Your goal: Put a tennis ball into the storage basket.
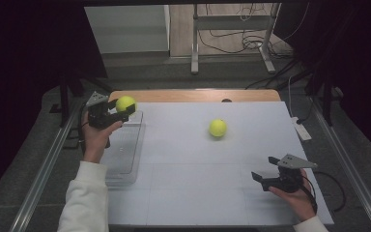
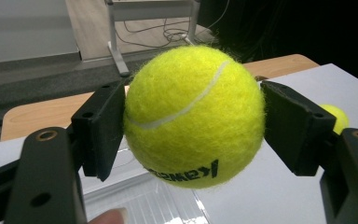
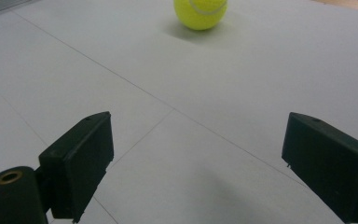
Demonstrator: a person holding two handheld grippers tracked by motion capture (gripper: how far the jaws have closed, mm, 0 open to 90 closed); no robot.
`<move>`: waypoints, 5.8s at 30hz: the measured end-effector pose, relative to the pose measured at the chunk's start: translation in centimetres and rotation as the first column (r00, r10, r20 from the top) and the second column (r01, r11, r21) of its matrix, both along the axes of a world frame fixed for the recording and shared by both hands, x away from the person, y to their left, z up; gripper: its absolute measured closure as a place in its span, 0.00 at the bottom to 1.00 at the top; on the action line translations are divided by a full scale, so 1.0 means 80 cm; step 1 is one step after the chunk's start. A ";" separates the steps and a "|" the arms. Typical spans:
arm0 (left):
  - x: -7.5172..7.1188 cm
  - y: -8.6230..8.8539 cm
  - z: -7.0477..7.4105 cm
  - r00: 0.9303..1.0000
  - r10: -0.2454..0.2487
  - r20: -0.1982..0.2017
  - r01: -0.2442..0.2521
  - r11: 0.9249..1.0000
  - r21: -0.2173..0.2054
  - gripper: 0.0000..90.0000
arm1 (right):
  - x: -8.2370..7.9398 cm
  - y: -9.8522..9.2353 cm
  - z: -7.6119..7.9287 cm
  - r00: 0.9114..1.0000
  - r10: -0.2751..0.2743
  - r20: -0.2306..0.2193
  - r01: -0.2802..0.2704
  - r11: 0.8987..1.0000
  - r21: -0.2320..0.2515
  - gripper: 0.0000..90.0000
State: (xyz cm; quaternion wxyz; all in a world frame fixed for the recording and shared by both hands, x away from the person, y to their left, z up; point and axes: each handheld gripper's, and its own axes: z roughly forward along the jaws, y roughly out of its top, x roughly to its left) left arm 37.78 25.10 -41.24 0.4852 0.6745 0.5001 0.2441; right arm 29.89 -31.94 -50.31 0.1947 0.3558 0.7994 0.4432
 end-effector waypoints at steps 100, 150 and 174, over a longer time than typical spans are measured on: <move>0.033 0.050 -0.066 0.955 0.150 -0.256 -0.120 0.985 0.128 0.30 | 0.000 -0.001 0.001 1.000 -0.004 0.002 0.004 1.000 -0.001 0.10; 0.024 0.043 -0.056 0.975 0.064 -0.214 -0.058 0.998 0.035 0.16 | 0.000 -0.002 0.000 1.000 -0.004 0.001 0.004 1.000 0.002 0.10; -0.018 -0.021 -0.038 0.979 -0.169 -0.112 0.174 0.984 0.032 0.16 | -0.002 -0.004 0.000 1.000 -0.011 0.004 0.011 1.000 -0.001 0.10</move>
